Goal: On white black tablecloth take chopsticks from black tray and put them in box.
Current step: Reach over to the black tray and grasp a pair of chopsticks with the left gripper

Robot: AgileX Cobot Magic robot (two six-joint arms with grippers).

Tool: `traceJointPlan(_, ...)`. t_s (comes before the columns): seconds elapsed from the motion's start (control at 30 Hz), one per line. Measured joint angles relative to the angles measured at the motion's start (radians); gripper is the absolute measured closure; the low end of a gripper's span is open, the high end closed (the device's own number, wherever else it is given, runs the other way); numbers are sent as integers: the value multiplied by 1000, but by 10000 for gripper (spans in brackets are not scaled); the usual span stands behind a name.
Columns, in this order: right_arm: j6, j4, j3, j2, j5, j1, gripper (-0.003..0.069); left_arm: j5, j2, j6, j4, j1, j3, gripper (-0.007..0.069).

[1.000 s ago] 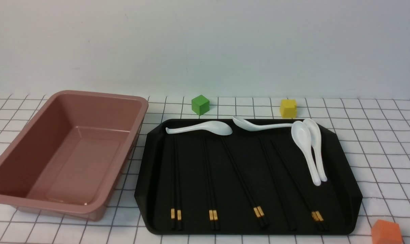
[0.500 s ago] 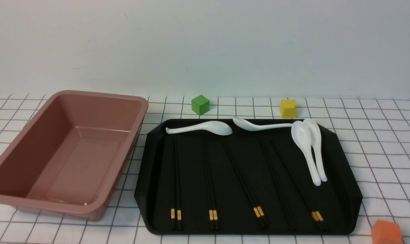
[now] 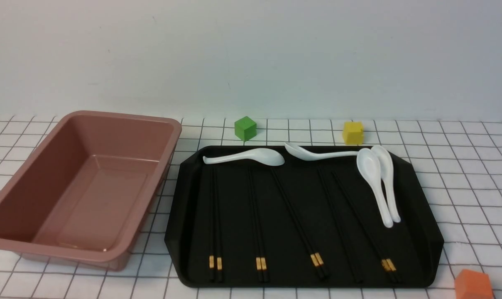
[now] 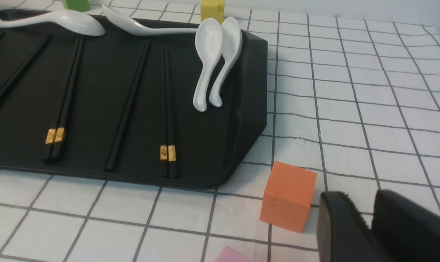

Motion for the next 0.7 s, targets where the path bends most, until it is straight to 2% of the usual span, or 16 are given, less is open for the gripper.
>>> traceJointPlan(0.23,0,0,0,0,0,0,492,0,0,-5,-4,0,0,387)
traceJointPlan(0.33,0,0,0,0,0,0,492,0,0,-68,-94,0,0,387)
traceJointPlan(0.43,0,0,0,0,0,0,492,1,0,-220,-314,0,0,387)
traceJointPlan(0.5,0,0,0,0,0,0,492,2,0,-335,-504,0,0,387)
traceJointPlan(0.53,0,0,0,0,0,0,492,3,0,-357,-561,0,0,387)
traceJointPlan(0.6,0,0,0,0,0,0,492,4,0,-456,-764,0,0,387)
traceJointPlan(0.7,0,0,0,0,0,0,492,-4,0,-503,-931,0,0,387)
